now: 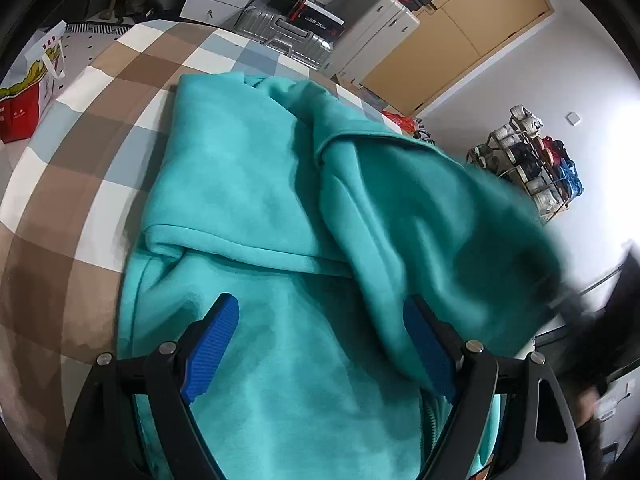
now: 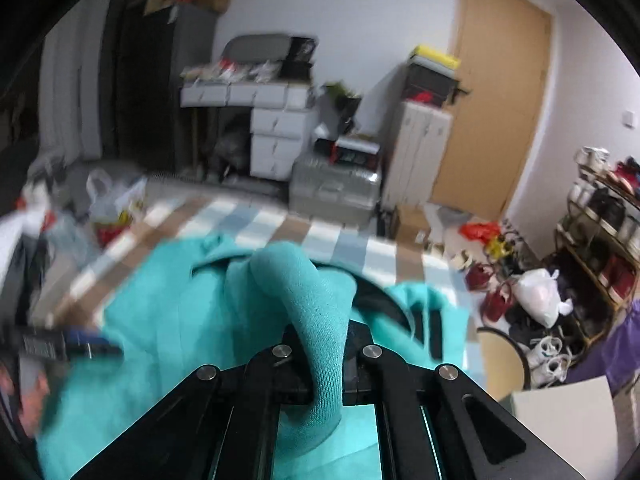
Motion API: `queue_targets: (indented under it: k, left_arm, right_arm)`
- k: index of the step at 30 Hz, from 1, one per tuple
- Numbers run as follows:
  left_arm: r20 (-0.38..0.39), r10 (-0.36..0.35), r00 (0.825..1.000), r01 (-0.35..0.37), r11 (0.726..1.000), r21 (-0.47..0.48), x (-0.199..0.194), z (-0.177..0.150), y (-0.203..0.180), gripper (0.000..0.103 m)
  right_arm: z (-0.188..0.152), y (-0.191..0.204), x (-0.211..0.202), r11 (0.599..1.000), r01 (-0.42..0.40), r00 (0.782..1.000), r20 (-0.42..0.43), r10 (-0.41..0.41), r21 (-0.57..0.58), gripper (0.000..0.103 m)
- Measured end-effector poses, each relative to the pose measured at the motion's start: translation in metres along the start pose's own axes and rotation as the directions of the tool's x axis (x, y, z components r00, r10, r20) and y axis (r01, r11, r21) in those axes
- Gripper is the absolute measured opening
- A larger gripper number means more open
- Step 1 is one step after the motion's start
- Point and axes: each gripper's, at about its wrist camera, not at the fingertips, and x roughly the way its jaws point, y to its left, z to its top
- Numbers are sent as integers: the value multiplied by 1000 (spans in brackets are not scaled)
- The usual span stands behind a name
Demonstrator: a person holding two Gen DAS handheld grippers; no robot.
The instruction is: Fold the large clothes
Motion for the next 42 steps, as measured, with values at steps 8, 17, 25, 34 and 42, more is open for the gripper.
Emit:
queue_targets:
  k: [8, 17, 25, 34, 42]
  left_arm:
    - [11, 17, 1000, -18, 996, 84, 12, 0, -22, 81]
    - [-17, 52, 998, -46, 968, 246, 59, 7, -69, 81]
    - [10, 228, 973, -213, 891, 400, 95, -1, -92, 81]
    - [16, 302, 953, -276, 845, 459, 100, -3, -90, 81]
    - [15, 315, 949, -285, 835, 472, 103, -6, -94, 81]
  right_arm:
    - [-90, 19, 78, 991, -121, 924, -356, 136, 65, 9]
    - [-38, -68, 16, 943, -222, 962, -101, 252, 247, 50]
    - [4, -92, 71, 976, -74, 987, -123, 101, 207, 56]
    - [18, -97, 144, 975, -97, 968, -210, 139, 202, 55]
    - [26, -83, 141, 985, -118, 969, -200, 142, 128, 14]
